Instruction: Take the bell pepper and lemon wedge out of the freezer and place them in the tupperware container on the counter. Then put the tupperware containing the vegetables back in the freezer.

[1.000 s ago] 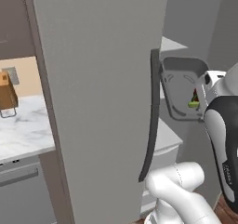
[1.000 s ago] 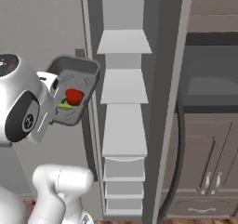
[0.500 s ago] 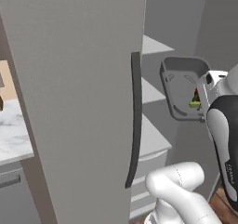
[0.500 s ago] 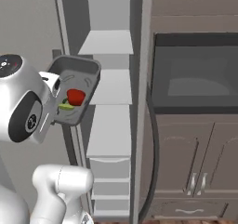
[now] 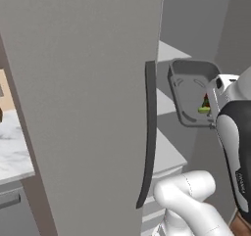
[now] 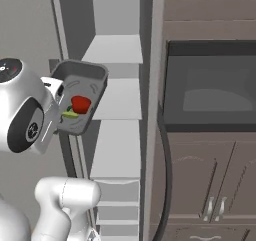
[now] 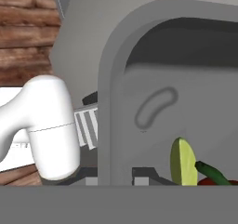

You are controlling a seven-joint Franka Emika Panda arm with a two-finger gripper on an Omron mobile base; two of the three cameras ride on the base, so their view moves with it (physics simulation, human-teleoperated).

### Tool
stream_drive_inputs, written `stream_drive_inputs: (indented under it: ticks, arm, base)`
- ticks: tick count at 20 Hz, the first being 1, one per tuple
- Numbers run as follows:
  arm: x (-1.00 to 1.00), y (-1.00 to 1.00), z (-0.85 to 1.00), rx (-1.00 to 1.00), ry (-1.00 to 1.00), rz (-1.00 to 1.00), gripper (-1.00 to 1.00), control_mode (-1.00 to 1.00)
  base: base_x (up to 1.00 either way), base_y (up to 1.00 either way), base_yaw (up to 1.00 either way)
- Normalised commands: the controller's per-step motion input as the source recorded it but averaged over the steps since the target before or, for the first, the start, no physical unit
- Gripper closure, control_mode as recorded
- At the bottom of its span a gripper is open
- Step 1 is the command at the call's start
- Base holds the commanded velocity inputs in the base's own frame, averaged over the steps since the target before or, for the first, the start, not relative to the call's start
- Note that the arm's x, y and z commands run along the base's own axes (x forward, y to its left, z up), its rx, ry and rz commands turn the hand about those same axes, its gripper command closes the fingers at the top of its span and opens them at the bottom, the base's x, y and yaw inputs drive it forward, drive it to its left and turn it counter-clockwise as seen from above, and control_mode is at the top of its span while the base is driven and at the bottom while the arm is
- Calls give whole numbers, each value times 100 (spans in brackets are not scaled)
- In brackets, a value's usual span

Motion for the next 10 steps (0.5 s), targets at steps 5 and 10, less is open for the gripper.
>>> stream_drive_inputs:
  ticks: [5, 10]
  arm:
    - [0, 0, 0, 0, 0, 0, 100, 100]
    - [0, 0, 0, 0, 0, 0, 100, 100]
  base:
    - [12, -34, 0]
    - [9, -25, 0]
